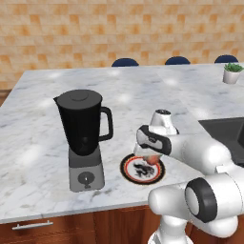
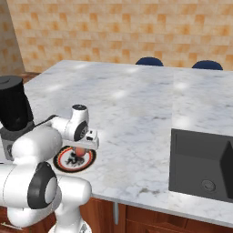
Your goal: Pick the apple and peach from the fridge and place them on the plate next to the blender to make a fruit smoothie.
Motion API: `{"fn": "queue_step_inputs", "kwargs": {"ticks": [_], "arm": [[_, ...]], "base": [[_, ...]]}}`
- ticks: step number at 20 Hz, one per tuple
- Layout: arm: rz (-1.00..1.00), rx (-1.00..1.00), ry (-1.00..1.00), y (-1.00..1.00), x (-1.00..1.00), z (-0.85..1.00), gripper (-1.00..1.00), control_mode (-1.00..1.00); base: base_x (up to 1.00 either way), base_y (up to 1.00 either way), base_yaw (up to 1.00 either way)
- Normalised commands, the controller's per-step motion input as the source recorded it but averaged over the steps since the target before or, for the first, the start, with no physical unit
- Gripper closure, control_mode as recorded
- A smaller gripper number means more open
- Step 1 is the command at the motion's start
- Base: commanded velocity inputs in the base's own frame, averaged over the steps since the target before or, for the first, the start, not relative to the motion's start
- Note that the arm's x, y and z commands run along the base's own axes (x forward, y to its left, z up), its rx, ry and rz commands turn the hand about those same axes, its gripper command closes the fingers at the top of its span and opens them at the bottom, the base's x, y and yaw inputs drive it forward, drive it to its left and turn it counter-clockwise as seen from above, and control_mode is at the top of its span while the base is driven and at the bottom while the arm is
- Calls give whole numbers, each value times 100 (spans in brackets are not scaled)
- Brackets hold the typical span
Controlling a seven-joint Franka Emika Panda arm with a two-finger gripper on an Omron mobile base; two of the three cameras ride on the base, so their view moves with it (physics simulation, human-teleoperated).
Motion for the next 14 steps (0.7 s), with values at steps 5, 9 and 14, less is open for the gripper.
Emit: {"fn": "queue_step_inputs", "kwargs": {"ticks": [5,9,14], "arm": [[1,-6,-2,12,38,-44,-100,-100],[0,0,0,0,-1,3,-100,-100],[-2,0,-1,0,-18,48,-100,-100]], "base": [[0,0,0],[0,0,0],[0,0,0]]}}
